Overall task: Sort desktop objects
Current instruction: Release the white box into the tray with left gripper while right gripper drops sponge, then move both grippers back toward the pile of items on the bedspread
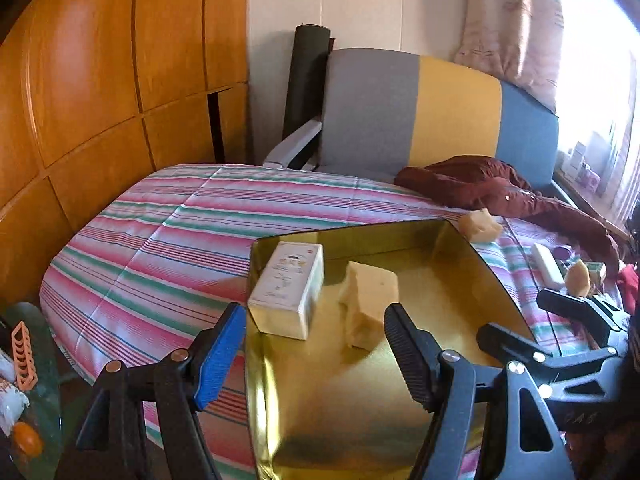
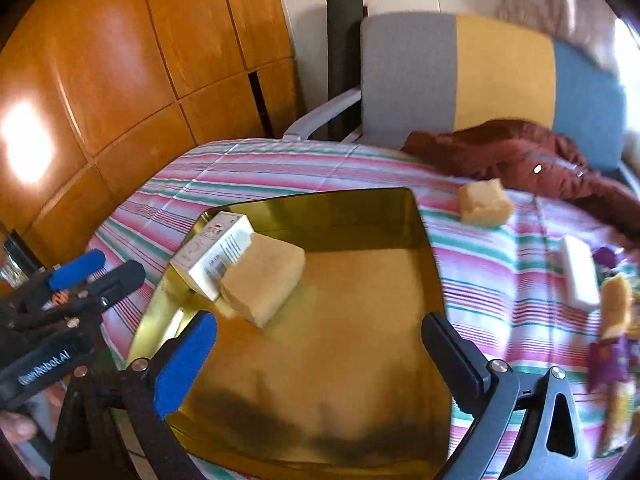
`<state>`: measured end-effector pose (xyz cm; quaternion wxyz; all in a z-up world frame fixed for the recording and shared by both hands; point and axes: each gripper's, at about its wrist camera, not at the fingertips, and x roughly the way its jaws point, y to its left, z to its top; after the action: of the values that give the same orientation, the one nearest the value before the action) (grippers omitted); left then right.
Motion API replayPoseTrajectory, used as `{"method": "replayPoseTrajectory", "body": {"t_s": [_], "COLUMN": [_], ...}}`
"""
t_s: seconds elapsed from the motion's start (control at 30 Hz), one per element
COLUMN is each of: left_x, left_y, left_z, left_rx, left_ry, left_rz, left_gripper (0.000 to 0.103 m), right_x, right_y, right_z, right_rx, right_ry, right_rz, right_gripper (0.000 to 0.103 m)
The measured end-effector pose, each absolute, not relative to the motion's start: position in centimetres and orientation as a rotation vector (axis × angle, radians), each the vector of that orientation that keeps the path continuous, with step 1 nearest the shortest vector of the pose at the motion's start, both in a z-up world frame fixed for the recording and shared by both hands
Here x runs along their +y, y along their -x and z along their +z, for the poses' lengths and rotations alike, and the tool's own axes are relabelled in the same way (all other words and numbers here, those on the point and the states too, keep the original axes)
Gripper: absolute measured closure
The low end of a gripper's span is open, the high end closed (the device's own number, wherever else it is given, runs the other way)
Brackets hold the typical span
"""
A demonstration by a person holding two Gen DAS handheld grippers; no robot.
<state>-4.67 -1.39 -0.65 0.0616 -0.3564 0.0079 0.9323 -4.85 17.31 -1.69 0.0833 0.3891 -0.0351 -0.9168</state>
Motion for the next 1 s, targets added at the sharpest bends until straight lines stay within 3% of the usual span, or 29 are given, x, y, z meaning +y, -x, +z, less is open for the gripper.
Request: {"method": "replayPoseTrajectory", "body": {"t_s": [0.4,1.0], "left_x": [3.1,9.3], "left_y": [2.2,0.2], "left_z": [-1.3,-1.4], "left_rx": [0.079,0.069], "left_ry": [1.09,1.076], "left_rz": [2.671,2.395], "left_gripper": [0.031,0.031], "right_x": [21.1,34.2], "right_y": [-0.4,-7.5], "right_z": [-2.3,-5.8], "right_rx": [-0.067,-0.319], "right_ry": [-1.14,-1.455], "right_rz": [-2.856,-3.028], "right_gripper": [0.001,0.0]}}
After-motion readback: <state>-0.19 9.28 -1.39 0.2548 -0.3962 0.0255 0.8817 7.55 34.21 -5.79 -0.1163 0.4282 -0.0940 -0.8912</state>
